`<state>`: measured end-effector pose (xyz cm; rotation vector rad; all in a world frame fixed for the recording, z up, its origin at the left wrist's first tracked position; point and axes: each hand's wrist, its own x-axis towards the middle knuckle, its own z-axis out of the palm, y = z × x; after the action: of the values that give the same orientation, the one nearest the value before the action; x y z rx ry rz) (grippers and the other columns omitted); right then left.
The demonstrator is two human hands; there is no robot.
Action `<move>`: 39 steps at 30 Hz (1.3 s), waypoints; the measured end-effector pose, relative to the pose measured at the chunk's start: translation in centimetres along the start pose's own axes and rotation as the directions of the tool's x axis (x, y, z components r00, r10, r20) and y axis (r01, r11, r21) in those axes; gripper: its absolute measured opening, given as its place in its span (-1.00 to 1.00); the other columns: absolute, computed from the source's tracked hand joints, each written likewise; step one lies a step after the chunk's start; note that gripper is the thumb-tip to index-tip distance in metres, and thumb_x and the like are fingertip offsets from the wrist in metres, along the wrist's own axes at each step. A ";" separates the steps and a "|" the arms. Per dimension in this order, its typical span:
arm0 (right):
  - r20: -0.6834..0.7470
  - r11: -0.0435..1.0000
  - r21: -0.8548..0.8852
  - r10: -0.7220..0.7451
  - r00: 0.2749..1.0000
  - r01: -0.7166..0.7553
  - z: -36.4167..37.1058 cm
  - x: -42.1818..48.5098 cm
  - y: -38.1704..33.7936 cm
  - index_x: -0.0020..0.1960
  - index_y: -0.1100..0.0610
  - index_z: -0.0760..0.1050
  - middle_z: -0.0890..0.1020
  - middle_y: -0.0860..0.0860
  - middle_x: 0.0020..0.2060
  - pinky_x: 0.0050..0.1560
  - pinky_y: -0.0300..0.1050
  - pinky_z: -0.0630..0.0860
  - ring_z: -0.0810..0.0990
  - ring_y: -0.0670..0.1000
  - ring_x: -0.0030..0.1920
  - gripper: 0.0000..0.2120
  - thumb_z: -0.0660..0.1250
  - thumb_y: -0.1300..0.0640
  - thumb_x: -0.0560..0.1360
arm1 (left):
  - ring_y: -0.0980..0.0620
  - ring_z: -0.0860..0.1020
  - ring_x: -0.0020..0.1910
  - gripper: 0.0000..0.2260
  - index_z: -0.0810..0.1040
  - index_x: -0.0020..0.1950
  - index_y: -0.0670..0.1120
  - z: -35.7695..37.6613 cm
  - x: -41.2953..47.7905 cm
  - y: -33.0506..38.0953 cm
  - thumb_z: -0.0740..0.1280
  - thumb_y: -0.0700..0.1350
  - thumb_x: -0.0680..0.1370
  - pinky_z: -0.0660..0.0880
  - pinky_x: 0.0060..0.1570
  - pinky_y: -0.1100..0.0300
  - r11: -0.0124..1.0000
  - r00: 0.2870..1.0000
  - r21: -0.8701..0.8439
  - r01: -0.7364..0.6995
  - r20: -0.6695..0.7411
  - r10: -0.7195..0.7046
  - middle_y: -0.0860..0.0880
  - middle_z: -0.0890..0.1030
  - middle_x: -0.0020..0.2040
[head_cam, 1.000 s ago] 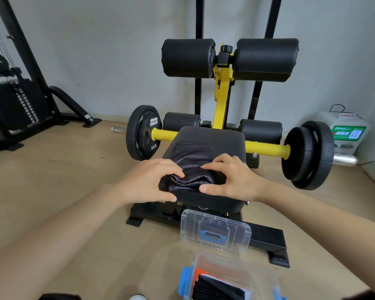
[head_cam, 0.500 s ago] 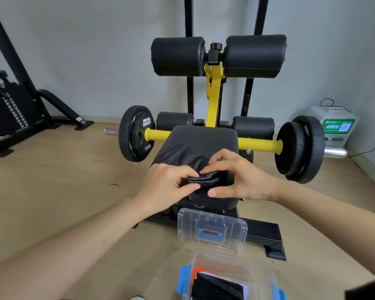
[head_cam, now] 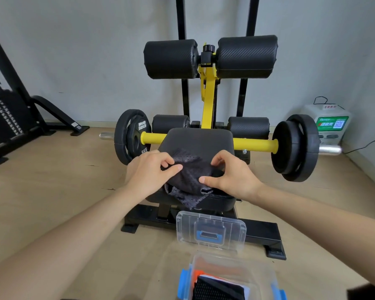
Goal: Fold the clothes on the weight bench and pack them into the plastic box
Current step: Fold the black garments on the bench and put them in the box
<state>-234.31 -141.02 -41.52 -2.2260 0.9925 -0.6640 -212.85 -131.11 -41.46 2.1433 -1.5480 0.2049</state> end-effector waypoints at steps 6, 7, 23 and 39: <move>0.146 0.996 -0.061 0.066 0.987 -0.058 0.3 0.4 -0.6 0.28 0.06 0.44 0.60 -0.04 0.08 0.16 -0.02 0.57 0.59 0.00 0.08 -0.32 0.59 -0.16 0.28 | 0.08 0.54 0.10 -0.57 0.54 0.06 0.13 0.2 1.2 -0.6 0.37 0.41 0.40 0.49 -0.05 0.07 0.987 0.980 -0.059 0.147 0.147 -0.137 0.15 0.59 0.07; 0.164 0.997 -0.048 0.062 0.985 -0.055 0.2 0.5 -0.5 0.25 0.06 0.46 0.62 -0.04 0.06 0.14 -0.02 0.58 0.60 -0.01 0.05 -0.36 0.60 -0.14 0.28 | 0.06 0.56 0.14 -0.54 0.51 0.08 0.13 0.1 1.2 -0.7 0.38 0.41 0.39 0.52 0.03 0.04 0.983 0.972 -0.086 0.163 0.182 -0.146 0.14 0.60 0.10; 0.178 0.978 0.204 0.011 0.984 -0.047 -1.7 -1.3 0.7 -0.02 0.17 0.51 0.67 0.07 -0.13 -0.07 -0.02 0.63 0.65 0.01 -0.17 -0.64 0.62 0.14 0.31 | -0.14 0.64 -0.21 -0.71 0.65 -0.23 0.01 -1.1 -1.2 -0.3 0.56 0.20 0.31 0.60 -0.11 -0.15 0.845 0.991 -0.519 0.132 0.056 -0.121 -0.04 0.68 -0.28; 0.376 0.696 0.571 0.248 0.893 -0.434 -0.4 -13.0 6.3 0.18 0.29 0.46 0.62 0.11 -0.05 -0.08 -0.10 0.63 0.64 0.01 -0.05 -0.66 0.44 0.40 0.44 | 0.05 0.56 -0.38 -0.79 0.62 -0.24 0.04 2.0 -12.2 3.8 0.62 0.05 0.32 0.49 -0.27 0.11 0.779 0.968 -0.591 0.208 0.238 -0.078 0.01 0.63 -0.31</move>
<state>-245.34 -134.39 -48.16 -1.4148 0.8403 -0.4182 -220.90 -122.55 -46.85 1.7654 -1.2978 -0.5243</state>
